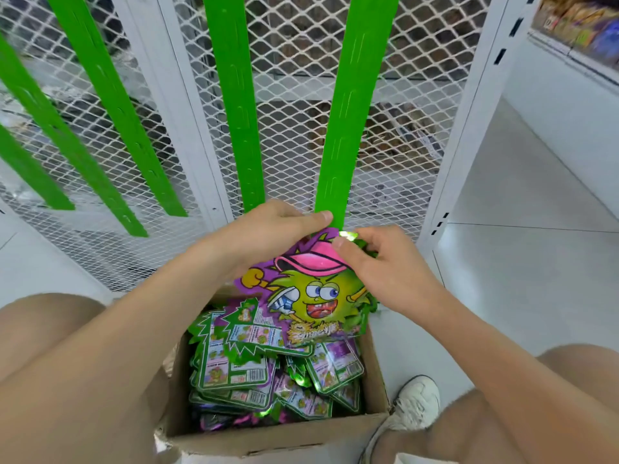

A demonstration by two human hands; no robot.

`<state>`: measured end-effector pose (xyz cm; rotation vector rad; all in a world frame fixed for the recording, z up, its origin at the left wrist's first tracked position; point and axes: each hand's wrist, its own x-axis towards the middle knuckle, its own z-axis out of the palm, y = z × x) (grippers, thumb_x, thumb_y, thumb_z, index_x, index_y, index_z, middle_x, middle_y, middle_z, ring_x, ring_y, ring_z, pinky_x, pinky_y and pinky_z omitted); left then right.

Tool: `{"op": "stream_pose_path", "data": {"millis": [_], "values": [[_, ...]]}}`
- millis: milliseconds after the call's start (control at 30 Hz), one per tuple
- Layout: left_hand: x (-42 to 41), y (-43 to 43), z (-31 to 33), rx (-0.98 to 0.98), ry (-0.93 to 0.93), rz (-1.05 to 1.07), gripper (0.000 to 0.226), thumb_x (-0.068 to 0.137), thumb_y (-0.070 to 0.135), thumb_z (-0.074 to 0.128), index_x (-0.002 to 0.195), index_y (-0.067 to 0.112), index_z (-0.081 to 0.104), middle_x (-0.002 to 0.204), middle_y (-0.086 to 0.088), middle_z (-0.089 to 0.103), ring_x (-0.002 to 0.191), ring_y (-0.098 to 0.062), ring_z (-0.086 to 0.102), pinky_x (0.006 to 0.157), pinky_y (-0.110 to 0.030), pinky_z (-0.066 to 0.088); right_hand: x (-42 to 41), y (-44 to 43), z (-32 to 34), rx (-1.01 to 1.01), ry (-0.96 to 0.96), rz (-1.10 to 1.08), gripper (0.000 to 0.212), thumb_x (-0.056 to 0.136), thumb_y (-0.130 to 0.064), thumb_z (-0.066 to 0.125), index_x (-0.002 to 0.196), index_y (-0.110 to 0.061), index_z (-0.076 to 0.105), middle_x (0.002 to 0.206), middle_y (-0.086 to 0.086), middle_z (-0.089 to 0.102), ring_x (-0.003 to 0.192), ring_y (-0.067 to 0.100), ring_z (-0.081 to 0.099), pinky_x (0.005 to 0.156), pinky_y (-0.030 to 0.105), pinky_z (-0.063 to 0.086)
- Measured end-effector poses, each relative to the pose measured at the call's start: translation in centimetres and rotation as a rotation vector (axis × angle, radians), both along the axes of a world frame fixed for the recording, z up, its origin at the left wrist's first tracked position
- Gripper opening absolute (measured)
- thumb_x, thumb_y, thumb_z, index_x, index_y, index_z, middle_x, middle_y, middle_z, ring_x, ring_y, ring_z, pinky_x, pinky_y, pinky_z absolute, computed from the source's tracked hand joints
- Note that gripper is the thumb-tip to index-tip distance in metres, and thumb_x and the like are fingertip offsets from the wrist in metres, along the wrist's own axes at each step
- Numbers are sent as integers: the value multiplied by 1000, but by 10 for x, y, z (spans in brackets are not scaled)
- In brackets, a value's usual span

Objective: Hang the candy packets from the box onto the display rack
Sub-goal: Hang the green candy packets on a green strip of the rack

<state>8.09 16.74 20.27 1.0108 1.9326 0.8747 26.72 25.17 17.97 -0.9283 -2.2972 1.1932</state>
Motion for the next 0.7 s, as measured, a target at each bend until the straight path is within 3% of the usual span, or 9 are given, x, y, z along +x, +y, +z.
{"op": "stream_pose_path", "data": {"millis": [100,200,267,367,500,600,700], "values": [[1,-2,4,-49,-31,-10,52,86,71,72,92,19,69,99,6,76,92,-13,70,83,-26,51,-4,0,-1,39,-9,-41,48,92,-51,59,73,-8,66,61,9,64,54,29,57,55,43,49],[-1,-7,4,-116,-106,-164,66,74,81,73,103,22,82,107,0,81,104,-22,76,104,-43,57,-1,-1,-2,107,-25,-82,42,99,-34,63,66,-9,59,55,7,57,50,19,50,53,39,41],[-1,-8,0,-116,-201,-181,56,85,68,75,113,20,80,113,-7,81,108,-29,76,107,-48,55,2,-2,-1,142,-27,-94,42,100,-32,63,64,-12,56,55,6,57,49,15,48,53,39,40],[2,-7,-3,-114,-310,-163,34,102,39,67,114,8,76,106,-16,81,96,-31,78,96,-43,59,6,-2,-3,148,-45,-98,42,99,-32,64,63,-12,56,54,5,56,50,17,48,52,36,37],[6,-11,-7,-114,-381,-164,32,104,32,65,114,4,77,111,-24,78,109,-44,74,105,-54,56,10,-1,-5,142,-105,-100,46,99,-34,64,60,-15,49,52,-3,46,50,15,41,54,35,33],[8,-12,-12,-85,-312,-158,28,106,29,63,112,5,77,108,-21,80,107,-41,76,106,-54,56,12,-1,-5,162,-154,-88,48,100,-35,63,59,-14,47,52,-1,44,50,16,41,52,34,31],[12,-13,-17,-58,-230,-189,30,109,31,58,109,8,77,99,-11,82,95,-26,79,95,-40,61,16,2,-9,197,-236,-30,48,102,-39,60,64,-10,53,54,5,52,52,22,50,52,35,35]]}}
